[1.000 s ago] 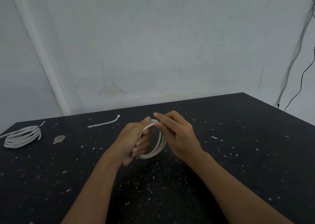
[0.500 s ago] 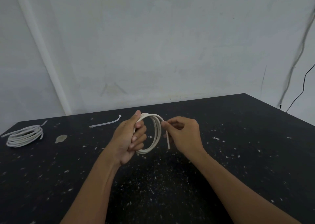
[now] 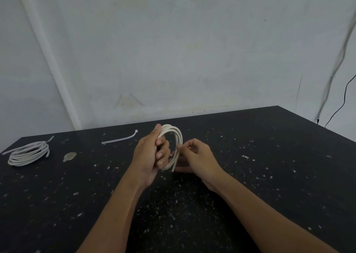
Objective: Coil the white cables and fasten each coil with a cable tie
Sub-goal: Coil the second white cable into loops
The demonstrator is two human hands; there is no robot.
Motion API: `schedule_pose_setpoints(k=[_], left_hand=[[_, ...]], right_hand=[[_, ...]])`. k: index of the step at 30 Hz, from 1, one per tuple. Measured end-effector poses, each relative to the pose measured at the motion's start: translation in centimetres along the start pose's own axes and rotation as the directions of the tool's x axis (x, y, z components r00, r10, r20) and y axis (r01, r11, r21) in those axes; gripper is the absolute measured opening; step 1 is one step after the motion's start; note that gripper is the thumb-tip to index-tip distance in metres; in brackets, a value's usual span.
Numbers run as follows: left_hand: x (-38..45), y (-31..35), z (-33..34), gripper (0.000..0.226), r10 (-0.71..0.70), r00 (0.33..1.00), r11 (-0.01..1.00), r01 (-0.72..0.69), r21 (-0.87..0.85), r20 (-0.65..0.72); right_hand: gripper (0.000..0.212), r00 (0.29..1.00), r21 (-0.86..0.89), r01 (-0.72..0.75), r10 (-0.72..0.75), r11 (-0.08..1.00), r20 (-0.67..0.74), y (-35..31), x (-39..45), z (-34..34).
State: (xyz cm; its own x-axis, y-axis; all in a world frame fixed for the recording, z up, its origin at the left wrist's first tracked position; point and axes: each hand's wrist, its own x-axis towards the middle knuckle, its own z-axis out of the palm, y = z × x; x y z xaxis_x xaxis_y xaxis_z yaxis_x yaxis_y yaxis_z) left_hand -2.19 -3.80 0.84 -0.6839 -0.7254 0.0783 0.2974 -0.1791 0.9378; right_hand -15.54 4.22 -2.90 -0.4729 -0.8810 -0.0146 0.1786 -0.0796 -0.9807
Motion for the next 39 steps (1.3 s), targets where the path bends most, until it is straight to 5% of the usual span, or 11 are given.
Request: schedule_pose_setpoints(k=[7,13,21,27,30,35,39], left_hand=[[0.0,0.0,-0.1,0.054,-0.085,0.988,0.971,0.111,-0.214,0.126],[0.3,-0.4,0.7,0.049,-0.066,0.998,0.974,0.063,-0.219,-0.005],[0.2,-1.2,1.1,0.057,-0.042,0.99,0.995,0.03,-0.092,-0.132],[0.4,-0.8,1.3,0.056,-0.005,0.987,0.995,-0.011,-0.097,-0.162],[0.2,-0.6,1.3,0.056,-0.043,0.991,0.996,0.032,-0.086,-0.129],[0.0,-0.7,2.1,0.056,-0.063,0.989,0.992,0.047,-0.12,-0.136],[-0.2,-1.1,2.6,0.052,-0.04,0.992,0.997,0.032,-0.07,-0.123]], right_hand=[[0.026,0.968,-0.083,0.249,-0.25,0.965,-0.008,-0.1,-0.8,1.3],[0.025,0.795,-0.321,0.554,-0.603,0.768,-0.069,0.3,-0.6,0.6],[0.051,0.925,-0.05,0.37,-0.373,0.928,-0.078,-0.6,-0.7,0.8],[0.036,0.9,-0.424,0.42,-0.427,0.802,0.085,-0.8,-0.1,-0.5],[0.031,0.898,-0.345,0.432,-0.433,0.833,0.081,-0.8,-0.6,-0.5],[0.036,0.79,-0.471,0.554,-0.612,0.686,0.038,-0.2,-0.7,-0.3],[0.017,0.812,-0.252,0.526,-0.567,0.812,-0.134,-0.1,-0.8,0.5]])
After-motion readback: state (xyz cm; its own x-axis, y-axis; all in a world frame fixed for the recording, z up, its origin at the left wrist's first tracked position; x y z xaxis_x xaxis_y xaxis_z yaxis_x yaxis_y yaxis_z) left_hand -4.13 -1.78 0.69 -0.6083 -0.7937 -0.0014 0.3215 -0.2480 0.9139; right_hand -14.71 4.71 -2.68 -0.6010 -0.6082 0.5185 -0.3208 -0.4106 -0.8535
